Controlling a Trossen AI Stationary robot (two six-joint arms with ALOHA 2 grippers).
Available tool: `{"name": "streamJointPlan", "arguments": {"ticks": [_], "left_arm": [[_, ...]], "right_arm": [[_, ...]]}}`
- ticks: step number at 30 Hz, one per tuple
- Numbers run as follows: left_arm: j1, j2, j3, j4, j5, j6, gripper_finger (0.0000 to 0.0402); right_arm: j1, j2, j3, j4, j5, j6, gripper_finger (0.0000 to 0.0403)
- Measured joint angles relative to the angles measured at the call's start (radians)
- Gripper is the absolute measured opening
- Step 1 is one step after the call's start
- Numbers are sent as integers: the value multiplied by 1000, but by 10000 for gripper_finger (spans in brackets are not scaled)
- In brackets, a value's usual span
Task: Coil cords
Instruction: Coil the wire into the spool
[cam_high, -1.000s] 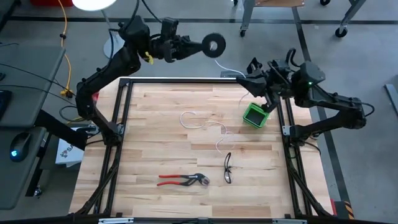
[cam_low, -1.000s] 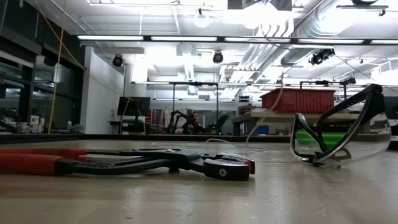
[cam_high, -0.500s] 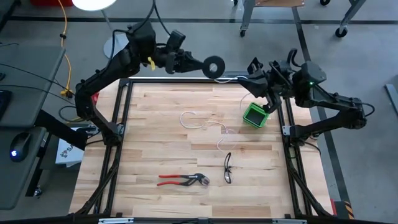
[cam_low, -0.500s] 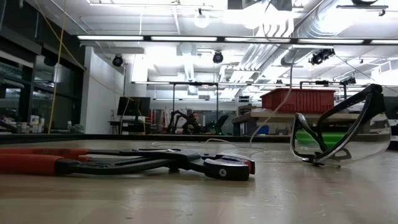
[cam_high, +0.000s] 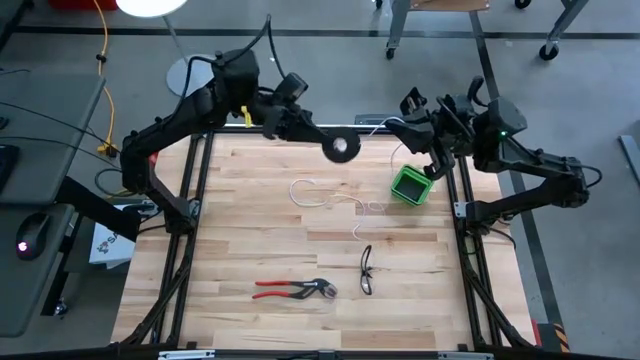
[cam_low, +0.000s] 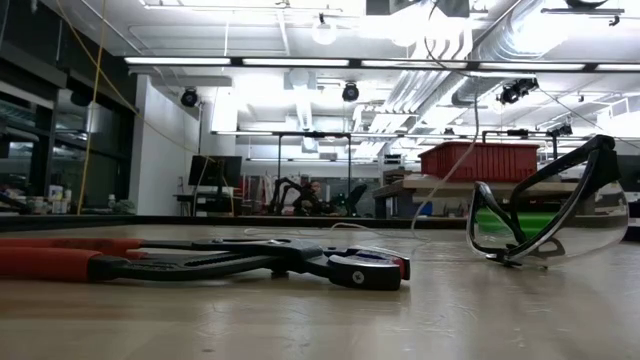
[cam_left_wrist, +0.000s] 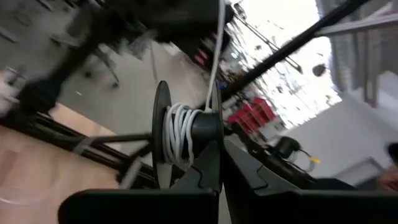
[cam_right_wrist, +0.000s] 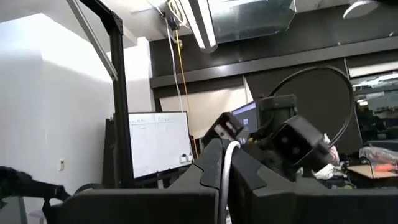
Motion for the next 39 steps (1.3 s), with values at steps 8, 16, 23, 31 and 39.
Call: {"name": "streamJointPlan", "arguments": {"ticks": [8,16,23,31,39], "left_arm": [[-67,65,-1,108,74,-145,0],[-93,114,0,440,96,-334,0],[-91,165,0,723,-7,-400,0],[-87,204,-1,874,-116,-423,0],[-62,202,0,1017,-246,-340,0]], "right_arm": [[0,90,0,116,-20,19,0],[0,147,0,183,-66,56,0],[0,150,0,189,-70,55,0],[-18,149,0,203,-54,65,0],[-47,157,-1,196,-113,128,0]]}}
